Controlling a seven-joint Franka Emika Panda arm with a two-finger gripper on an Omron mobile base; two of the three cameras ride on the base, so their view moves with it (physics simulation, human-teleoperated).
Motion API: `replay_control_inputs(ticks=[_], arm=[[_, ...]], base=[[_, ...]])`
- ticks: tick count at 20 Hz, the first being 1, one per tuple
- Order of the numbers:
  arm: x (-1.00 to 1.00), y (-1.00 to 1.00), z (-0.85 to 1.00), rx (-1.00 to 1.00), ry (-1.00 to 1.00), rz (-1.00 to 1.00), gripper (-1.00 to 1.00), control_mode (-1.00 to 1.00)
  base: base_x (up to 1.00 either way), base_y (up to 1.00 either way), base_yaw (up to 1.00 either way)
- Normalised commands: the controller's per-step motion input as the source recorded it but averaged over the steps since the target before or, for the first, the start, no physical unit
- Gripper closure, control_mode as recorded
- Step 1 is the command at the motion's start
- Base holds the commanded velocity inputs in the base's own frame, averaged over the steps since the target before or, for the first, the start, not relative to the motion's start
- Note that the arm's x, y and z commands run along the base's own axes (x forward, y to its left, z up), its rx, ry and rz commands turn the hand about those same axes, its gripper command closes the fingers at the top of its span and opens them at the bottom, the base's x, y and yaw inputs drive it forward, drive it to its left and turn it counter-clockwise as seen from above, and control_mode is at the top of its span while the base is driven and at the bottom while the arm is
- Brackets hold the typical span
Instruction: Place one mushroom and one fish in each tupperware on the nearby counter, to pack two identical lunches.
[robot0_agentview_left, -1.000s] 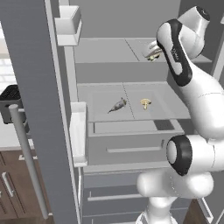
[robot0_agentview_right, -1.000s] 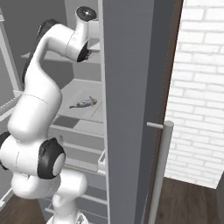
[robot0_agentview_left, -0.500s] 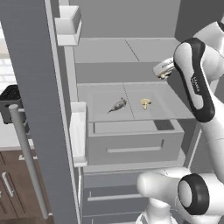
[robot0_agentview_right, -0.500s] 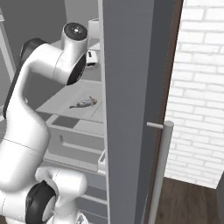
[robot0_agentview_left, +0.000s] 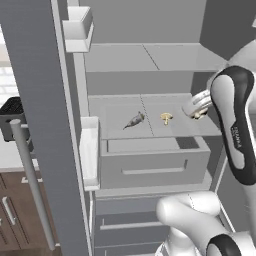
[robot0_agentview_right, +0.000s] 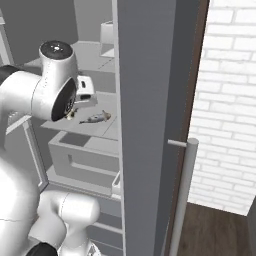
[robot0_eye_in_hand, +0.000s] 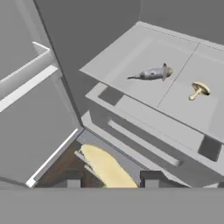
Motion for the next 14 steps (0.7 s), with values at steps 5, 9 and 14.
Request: replay_control_inputs(ticks=[5, 9, 14], arm=[[-1.00, 0.07, -0.41, -0.24, 0.22, -0.08, 1.00, -1.00], [-0.74, 0.00, -0.12, 0.02, 0.20, -0.05, 1.00, -1.00], [-0.05, 0.00, 0.05, 0.04, 0.03, -0.10, 1.00, -1.00]], base=[[0.00, 0.00, 0.00], [0.00, 0.00, 0.00], [0.00, 0.00, 0.00]])
